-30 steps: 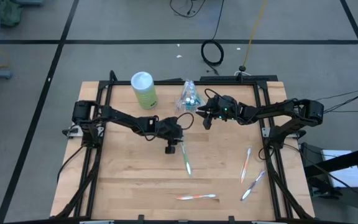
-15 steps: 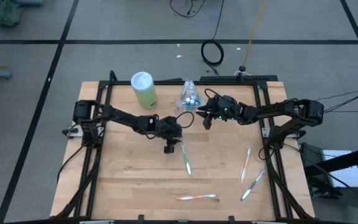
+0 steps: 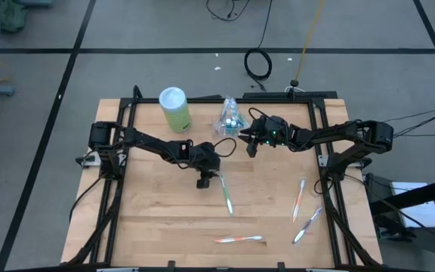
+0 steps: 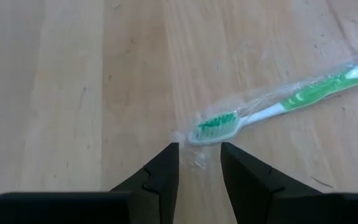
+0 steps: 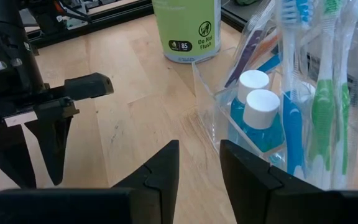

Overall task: Pick & Place toothbrushing station
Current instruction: Put the green toothbrush into the transparent organizer

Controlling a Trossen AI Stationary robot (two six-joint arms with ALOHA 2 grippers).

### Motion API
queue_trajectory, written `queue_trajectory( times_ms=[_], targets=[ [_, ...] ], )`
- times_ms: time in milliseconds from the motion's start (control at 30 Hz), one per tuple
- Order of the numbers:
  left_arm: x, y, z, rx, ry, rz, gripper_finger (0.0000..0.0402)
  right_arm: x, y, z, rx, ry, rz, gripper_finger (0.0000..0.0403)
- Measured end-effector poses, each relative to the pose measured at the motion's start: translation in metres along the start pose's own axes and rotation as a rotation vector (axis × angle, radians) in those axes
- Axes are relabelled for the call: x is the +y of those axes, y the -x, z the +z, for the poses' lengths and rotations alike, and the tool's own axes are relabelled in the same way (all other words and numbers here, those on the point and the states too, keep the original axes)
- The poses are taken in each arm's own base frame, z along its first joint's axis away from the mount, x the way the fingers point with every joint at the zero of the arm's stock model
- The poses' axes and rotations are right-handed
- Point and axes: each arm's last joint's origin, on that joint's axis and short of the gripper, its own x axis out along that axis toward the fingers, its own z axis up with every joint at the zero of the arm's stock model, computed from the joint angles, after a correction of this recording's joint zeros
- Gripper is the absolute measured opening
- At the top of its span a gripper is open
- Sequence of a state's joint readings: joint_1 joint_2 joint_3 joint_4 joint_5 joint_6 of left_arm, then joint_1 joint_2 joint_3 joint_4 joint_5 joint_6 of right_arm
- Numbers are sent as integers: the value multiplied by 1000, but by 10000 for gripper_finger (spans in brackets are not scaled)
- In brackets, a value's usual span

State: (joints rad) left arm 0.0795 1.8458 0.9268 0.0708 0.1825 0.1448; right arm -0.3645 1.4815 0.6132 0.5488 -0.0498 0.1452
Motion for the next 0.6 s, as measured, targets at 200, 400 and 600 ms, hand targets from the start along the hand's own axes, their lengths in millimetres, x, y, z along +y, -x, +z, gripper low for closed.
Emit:
queue_trajectory(
  times_ms=[200,400,600],
  targets=[
    [0,0,2,-19,3,10,129,0,0,0,0,0,0,112],
    [0,0,4,-38,-15,13,181,0,0,0,0,0,0,112],
    [-9,-1,11,-100,-107,-15,225,0,0,0,0,0,0,112]
  ],
)
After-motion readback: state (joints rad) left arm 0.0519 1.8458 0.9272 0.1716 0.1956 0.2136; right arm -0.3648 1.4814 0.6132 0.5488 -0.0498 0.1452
